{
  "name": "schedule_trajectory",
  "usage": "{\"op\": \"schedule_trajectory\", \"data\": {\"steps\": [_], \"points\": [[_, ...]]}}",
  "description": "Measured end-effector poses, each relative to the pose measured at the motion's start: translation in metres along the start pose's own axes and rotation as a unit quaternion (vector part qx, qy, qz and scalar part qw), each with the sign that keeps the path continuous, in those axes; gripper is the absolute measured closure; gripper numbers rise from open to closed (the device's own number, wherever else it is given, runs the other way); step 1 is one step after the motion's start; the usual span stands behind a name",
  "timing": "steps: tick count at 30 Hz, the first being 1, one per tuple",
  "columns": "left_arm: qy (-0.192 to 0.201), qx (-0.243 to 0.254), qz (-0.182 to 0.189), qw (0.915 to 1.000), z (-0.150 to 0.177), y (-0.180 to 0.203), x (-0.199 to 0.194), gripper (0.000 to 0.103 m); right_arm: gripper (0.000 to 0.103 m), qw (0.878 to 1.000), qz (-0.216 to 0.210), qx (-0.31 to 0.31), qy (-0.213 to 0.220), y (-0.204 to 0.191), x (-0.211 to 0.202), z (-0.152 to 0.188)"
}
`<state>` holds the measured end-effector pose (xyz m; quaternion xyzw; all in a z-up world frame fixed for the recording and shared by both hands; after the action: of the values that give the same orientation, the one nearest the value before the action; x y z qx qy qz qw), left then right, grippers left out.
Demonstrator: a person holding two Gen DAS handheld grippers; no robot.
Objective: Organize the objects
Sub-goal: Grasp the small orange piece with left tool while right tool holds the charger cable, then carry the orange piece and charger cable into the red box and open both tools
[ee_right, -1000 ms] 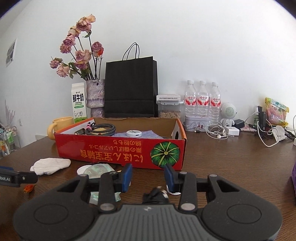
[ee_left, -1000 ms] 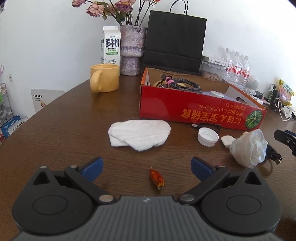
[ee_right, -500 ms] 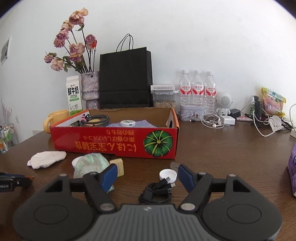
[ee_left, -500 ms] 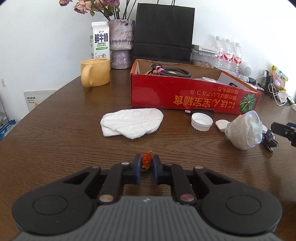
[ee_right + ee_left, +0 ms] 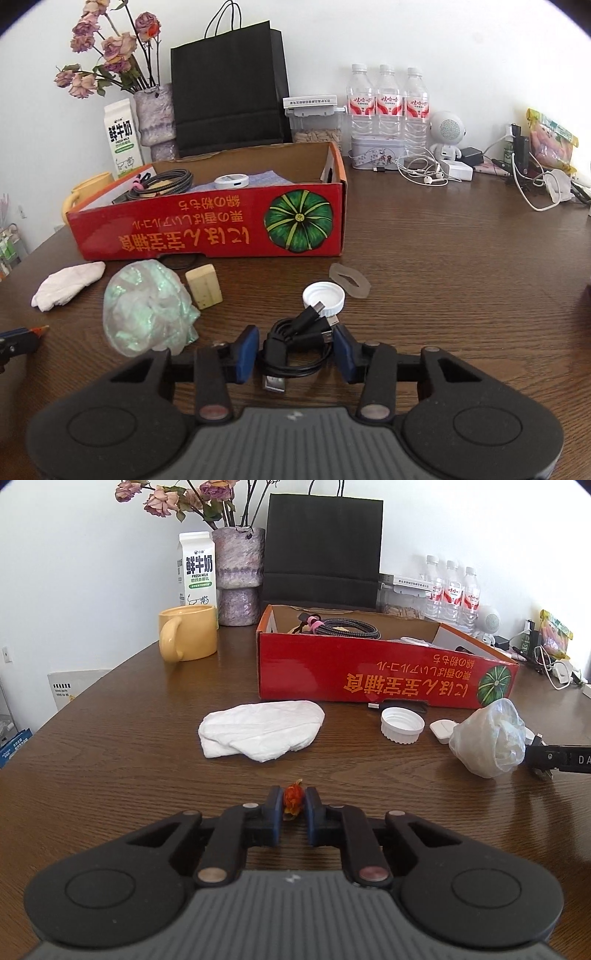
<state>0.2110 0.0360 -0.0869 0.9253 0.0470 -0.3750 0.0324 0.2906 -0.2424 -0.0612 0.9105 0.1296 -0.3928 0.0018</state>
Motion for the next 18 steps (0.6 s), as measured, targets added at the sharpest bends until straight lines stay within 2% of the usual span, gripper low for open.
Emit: {"op": "schedule_trajectory", "data": {"steps": [2, 4, 8, 10, 18], "points": [[0.0, -0.003, 0.002, 1.0, 0.0, -0.001, 0.0, 0.09, 0.061, 1.0, -0.001, -0.002, 0.018, -0.001, -0.007, 0.0], [0.0, -0.006, 0.003, 1.0, 0.0, -0.001, 0.0, 0.09, 0.061, 0.998, 0.002, -0.004, 0.055, -0.002, -0.021, -0.001], [0.001, -0.007, 0.004, 1.0, 0.0, -0.002, -0.001, 0.09, 0.061, 0.984, 0.005, -0.017, 0.175, -0.006, -0.063, 0.002], [0.001, -0.007, 0.004, 1.0, 0.0, -0.002, -0.001, 0.09, 0.061, 0.977, 0.01, -0.031, 0.209, -0.011, -0.076, 0.003], [0.001, -0.008, 0.005, 1.0, 0.0, -0.002, -0.001, 0.09, 0.061, 0.977, 0.009, -0.044, 0.207, -0.015, -0.078, -0.001]]}}
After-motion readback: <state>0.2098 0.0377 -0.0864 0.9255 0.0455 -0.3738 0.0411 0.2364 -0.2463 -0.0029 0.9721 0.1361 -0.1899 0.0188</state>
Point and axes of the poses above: each gripper's, at about its wrist camera, not at the fingertips, and x roughly the way its jaws point, y to its right, z to its underside, the point moved 7 cm from there along x, roughly the way its jaws point, and after that the axes turned 10 degrees about -y, right-handed, at the moved point
